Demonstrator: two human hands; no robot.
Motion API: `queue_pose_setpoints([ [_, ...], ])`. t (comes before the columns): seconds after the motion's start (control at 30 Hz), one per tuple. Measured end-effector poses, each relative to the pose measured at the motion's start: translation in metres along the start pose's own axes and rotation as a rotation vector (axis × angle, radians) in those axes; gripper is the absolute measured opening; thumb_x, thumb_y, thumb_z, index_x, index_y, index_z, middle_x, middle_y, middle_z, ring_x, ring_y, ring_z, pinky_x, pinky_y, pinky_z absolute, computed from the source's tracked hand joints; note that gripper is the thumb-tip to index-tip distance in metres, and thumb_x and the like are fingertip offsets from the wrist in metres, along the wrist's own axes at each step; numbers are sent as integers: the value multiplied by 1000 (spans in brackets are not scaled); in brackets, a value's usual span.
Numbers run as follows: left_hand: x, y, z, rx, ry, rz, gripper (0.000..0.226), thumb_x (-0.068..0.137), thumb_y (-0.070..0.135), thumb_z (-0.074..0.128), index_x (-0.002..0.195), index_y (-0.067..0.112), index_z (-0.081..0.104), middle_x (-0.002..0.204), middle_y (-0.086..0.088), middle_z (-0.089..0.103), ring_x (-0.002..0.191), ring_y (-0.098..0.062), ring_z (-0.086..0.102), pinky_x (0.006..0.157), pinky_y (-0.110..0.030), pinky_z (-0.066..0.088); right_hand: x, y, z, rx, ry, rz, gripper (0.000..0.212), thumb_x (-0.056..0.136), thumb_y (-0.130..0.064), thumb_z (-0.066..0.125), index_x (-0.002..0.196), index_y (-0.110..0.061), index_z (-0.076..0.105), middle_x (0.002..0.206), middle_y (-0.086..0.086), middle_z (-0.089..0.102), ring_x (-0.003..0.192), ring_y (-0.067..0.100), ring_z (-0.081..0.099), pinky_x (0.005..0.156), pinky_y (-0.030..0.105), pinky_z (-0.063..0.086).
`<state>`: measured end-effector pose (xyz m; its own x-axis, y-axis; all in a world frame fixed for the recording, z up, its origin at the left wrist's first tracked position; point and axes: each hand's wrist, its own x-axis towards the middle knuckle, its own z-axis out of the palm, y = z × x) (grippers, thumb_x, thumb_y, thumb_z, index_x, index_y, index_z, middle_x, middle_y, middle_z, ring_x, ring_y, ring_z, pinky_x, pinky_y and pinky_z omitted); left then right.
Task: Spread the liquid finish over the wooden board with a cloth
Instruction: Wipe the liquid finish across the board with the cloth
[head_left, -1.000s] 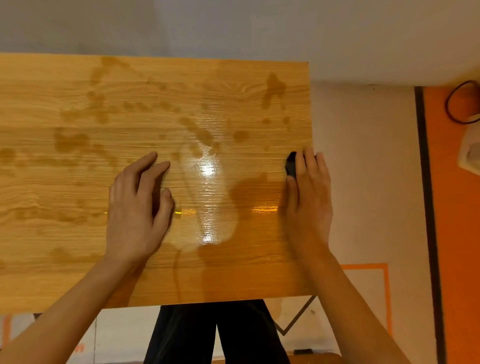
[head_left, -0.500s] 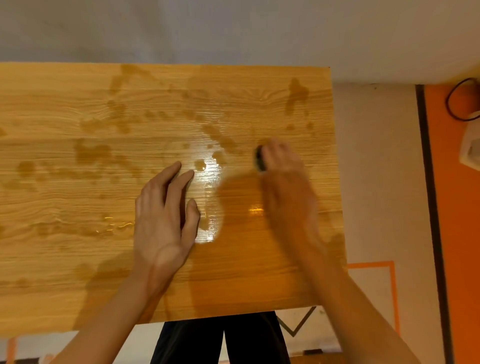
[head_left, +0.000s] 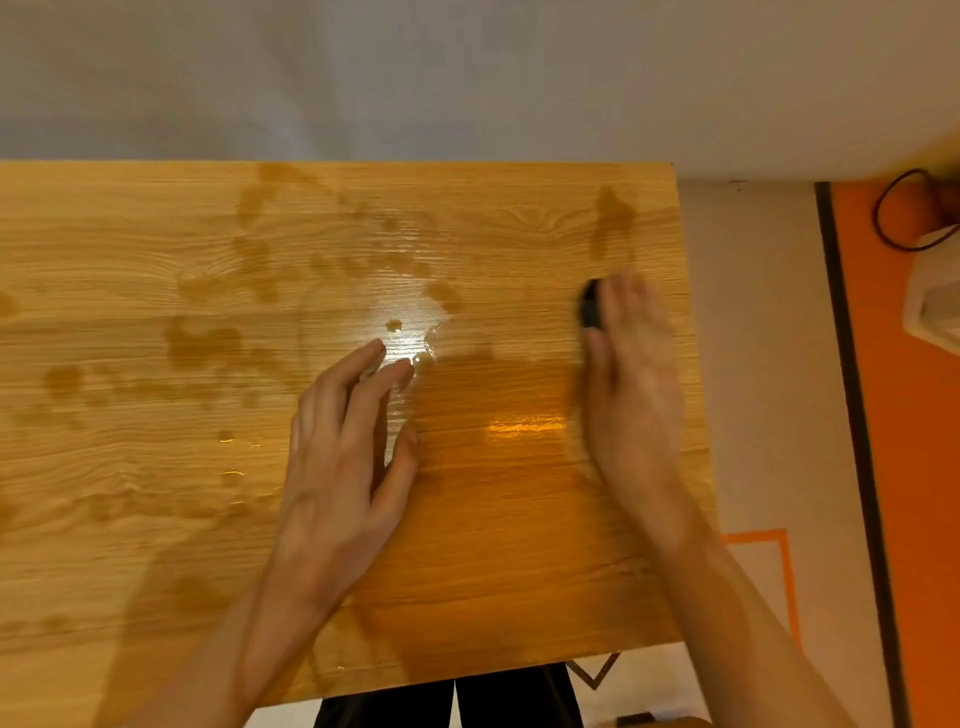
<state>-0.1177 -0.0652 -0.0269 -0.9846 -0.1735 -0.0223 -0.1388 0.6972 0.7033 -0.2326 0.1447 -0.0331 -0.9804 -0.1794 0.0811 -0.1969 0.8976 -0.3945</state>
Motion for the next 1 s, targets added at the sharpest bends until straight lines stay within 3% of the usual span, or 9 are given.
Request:
queue_pose_setpoints([
  [0.1, 34, -11, -11, 63, 39, 69, 49, 97, 23, 53, 144, 9, 51, 151, -11, 44, 141, -25, 39, 116, -31, 25, 7, -6, 1, -3, 137, 228, 45, 104, -11, 37, 148, -5, 34, 156, 11, 29, 147, 27, 19, 120, 45, 19],
  [0.17, 60, -15, -14, 114, 76, 53, 49, 99, 20, 52, 145, 8, 50, 153, -12, 43, 142, -28, 38, 117, -29, 21, 7, -49, 17, -72, 84, 165, 53, 96, -1, 25, 149, -2, 25, 157, 17, 24, 147, 33, 16, 121, 48, 16],
  [0.23, 81, -18, -15, 144, 115, 55, 47, 101, 19, 50, 146, 8, 49, 154, -12, 41, 143, -27, 38, 116, -28, 21, 3, -93, 34, -42, -18, 34, 60, 91, -12, 19, 151, -6, 19, 158, 14, 21, 148, 32, 13, 122, 45, 11],
  [0.4, 94, -26, -6, 247, 125, 80, 47, 103, 19, 47, 149, 7, 47, 156, -14, 40, 145, -30, 37, 116, -36, 25, -1, -65, 32, -89, -69, -178, 52, 96, -13, 44, 148, -11, 34, 156, 6, 32, 146, 25, 25, 121, 41, 18],
  [0.53, 92, -30, -2, 293, 104, 75, 48, 103, 22, 44, 148, 8, 47, 156, -16, 40, 144, -34, 36, 115, -49, 30, 9, 7, -2, 57, 87, 199, 45, 105, -17, 36, 149, -10, 33, 158, 5, 28, 148, 20, 17, 122, 44, 11],
  [0.63, 100, -33, -5, 310, 101, 78, 48, 103, 23, 44, 148, 7, 46, 155, -18, 40, 142, -37, 39, 115, -53, 32, 23, -10, 13, 54, 216, 316, 45, 104, -16, 35, 148, -8, 36, 156, 8, 31, 148, 25, 19, 122, 41, 10],
  [0.8, 98, -29, -4, 318, 85, 54, 48, 101, 14, 51, 148, 8, 45, 156, -18, 39, 144, -38, 37, 115, -53, 31, 21, -98, 52, -23, 41, -52, 48, 92, -8, 52, 139, -5, 46, 147, 14, 45, 141, 33, 34, 118, 45, 26],
  [0.9, 96, -27, -4, 320, 70, 46, 48, 101, 14, 52, 149, 8, 45, 157, -18, 37, 145, -38, 35, 116, -53, 30, 30, -75, 35, -63, -32, -222, 47, 87, -2, 63, 133, -4, 53, 141, 15, 52, 133, 34, 45, 113, 43, 32],
  [1.0, 96, -26, -4, 321, 52, 37, 49, 101, 15, 50, 150, 8, 44, 158, -17, 36, 145, -38, 34, 118, -55, 30, 32, -3, 4, 5, 72, 89, 42, 100, -13, 46, 141, -4, 46, 149, 12, 42, 141, 28, 35, 120, 41, 23],
])
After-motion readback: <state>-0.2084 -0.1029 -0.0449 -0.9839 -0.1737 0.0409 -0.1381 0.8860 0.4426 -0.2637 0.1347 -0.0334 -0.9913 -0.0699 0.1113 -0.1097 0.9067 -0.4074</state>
